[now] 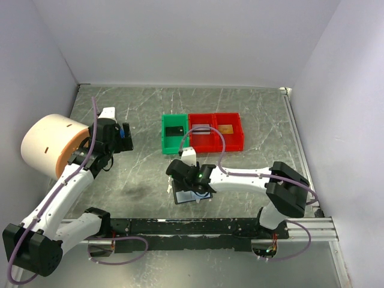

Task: Take the credit cards out of the card holder

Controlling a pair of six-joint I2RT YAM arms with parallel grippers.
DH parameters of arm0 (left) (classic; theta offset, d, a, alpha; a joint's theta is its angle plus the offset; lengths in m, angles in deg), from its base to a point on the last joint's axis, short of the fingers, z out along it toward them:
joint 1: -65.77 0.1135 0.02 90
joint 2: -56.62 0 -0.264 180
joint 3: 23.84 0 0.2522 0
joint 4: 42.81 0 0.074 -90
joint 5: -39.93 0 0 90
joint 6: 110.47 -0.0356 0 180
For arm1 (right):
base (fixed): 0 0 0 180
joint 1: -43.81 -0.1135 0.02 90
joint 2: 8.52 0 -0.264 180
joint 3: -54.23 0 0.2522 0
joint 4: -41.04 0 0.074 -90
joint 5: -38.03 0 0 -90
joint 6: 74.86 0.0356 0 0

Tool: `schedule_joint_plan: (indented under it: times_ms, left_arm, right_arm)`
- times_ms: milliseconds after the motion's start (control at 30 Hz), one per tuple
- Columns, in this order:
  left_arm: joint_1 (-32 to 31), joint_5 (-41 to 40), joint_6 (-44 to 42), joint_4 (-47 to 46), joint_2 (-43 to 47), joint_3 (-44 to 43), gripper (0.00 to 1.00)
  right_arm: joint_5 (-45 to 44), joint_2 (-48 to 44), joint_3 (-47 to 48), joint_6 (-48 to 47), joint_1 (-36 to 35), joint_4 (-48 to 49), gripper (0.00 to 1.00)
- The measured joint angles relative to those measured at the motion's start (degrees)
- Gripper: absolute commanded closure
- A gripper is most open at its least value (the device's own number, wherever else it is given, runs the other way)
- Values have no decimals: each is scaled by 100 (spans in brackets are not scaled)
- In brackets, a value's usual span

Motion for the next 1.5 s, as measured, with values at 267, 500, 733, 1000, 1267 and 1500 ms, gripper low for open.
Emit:
schedule_joint_plan:
  times_ms: [267,500,733,1000,1267,1500]
  left_arm:
    - [0,-4,-2,0,0,0,0]
    - [0,-4,-7,0,0,0,0]
    - [0,-2,-44,-2,-9,0,1]
    - [0,4,-70,0,-59,0,1]
    - [0,4,-87,0,-61,0,1]
    - [0,9,-92,0,-83,0,2]
  right_arm:
    - [149,275,96,2,-7,4,43]
    - [234,627,343,-22,-4,-28,44]
    - [188,699,439,-44,-4,-57,44]
    - [173,833,442,-28,11,-155,44]
    - [398,859,396,0,179,-42,50]
    - [658,575,13,-2,321,433,55]
